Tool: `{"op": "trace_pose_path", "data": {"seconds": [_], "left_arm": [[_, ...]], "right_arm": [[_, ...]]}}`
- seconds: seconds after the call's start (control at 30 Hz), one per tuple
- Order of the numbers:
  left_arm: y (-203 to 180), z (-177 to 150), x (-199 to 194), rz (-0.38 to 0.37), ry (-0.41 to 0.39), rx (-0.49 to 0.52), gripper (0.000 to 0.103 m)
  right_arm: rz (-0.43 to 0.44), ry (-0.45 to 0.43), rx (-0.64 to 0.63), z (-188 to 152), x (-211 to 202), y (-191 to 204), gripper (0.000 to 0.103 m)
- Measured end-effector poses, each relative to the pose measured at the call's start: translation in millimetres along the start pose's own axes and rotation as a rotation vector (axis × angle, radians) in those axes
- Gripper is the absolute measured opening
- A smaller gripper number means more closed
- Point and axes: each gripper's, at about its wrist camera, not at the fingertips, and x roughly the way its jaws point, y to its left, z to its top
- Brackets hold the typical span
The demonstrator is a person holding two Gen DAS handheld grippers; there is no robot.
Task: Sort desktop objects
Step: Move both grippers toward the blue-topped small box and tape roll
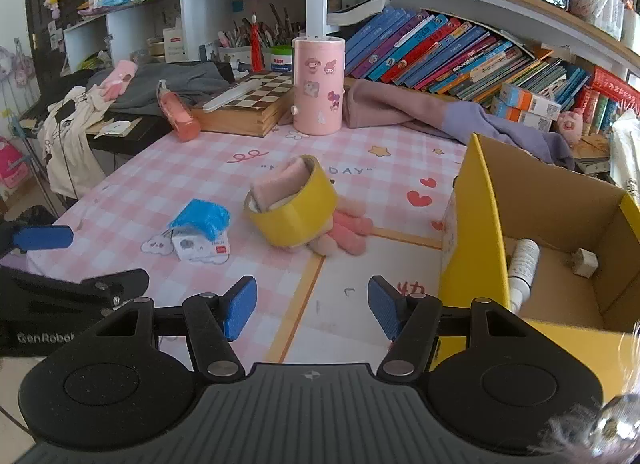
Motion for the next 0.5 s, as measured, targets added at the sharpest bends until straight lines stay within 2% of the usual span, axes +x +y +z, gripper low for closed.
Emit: {"op": "trace_pose_path", "data": {"seconds": [0.5], "left_arm": [[-1.9,20.1,52.0,0.007,0.043,-0.002,0.091]], "right_arm": [[0.040,0.033,0.002,40.5,50.3,-8.1,0.060]]}}
